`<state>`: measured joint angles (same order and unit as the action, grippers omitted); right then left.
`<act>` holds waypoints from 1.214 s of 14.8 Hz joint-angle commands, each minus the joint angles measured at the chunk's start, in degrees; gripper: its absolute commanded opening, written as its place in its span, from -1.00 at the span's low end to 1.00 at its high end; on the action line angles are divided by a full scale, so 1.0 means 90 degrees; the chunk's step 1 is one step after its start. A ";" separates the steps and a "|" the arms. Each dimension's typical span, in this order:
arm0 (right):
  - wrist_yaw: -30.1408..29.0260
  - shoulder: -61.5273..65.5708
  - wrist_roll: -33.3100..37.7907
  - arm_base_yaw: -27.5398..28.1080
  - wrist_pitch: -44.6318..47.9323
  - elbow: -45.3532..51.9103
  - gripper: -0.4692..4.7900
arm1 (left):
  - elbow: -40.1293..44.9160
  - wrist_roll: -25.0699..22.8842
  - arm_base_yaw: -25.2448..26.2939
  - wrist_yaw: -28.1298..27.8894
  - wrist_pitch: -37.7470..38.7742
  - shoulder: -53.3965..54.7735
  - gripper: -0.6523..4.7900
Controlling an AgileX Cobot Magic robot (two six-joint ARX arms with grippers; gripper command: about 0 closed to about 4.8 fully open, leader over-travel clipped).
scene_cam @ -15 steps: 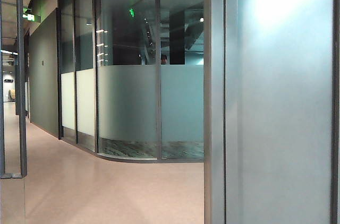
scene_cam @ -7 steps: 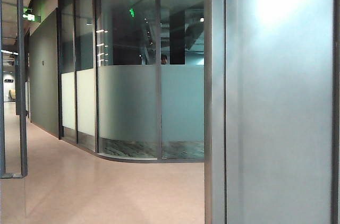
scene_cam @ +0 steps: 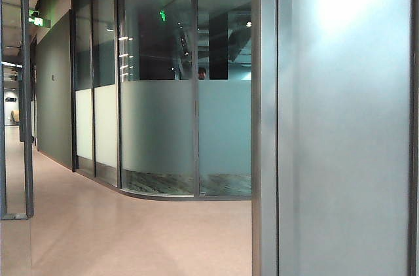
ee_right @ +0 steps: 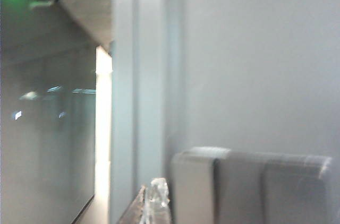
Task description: Raise the arm to find the leftmost switch on the wall and turn off the lights.
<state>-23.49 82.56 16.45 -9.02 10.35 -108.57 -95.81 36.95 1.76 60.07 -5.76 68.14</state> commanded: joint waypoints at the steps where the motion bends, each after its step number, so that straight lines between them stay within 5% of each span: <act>1: 0.0078 0.0476 0.0012 -0.0017 0.0075 -0.0784 -0.83 | -0.0027 0.0022 0.0000 0.0046 -0.0083 -0.0015 -0.78; 4: 0.0073 0.0886 -0.0002 -0.0163 -0.0357 -0.1467 -0.83 | -0.0027 0.0019 0.0000 0.0041 -0.0087 -0.0015 -0.78; 18: 0.0243 0.1401 -0.0002 -0.0172 -0.0277 -0.1498 -0.83 | -0.0027 0.0019 0.0002 0.0044 -0.0374 -0.0017 -0.78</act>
<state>-22.15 94.96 16.45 -10.66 8.58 -121.86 -95.81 37.12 1.72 60.12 -8.36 68.14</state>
